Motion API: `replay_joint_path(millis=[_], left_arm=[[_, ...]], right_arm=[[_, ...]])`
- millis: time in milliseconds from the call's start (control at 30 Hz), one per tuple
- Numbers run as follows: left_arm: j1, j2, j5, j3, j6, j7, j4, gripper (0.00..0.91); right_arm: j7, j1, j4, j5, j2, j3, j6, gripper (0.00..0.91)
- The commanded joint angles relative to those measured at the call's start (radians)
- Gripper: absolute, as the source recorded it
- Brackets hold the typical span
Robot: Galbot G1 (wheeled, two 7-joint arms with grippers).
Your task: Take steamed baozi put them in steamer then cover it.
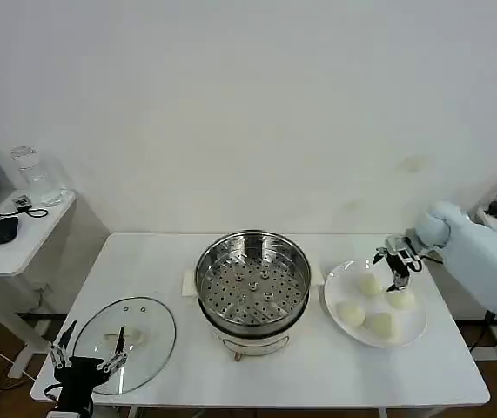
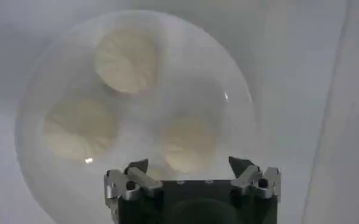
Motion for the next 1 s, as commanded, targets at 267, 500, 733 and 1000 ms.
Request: replay_joint_path(millis=[267,500,733,1000], left_arm=[[0.003,-0.001,0.001,-0.002,0.0,0.004,-0.005,0.907],[0.011,-0.002,0.0,-0.005,-0.003,0.005,-0.011,0.907],[0.011,-0.001,-0.001,-0.006,-0.003,0.005,-0.013,0.907],[0.011,-0.001,-0.002,-0.005,-0.002,0.005,-0.019,0.907]], right_arm=[[0.018,-0.019,-0.096,-0.037,0.074,-0.02,0.002,0.907],[0.029,-0.016,-0.134,-0.063,0.095,-0.011,0.0,0.887],[0.032,-0.021,-0.14,-0.059,0.099,-0.011,-0.007,0.776],[0.037,-0.02,-0.138,-0.048,0.094,-0.011,-0.007,0.615]])
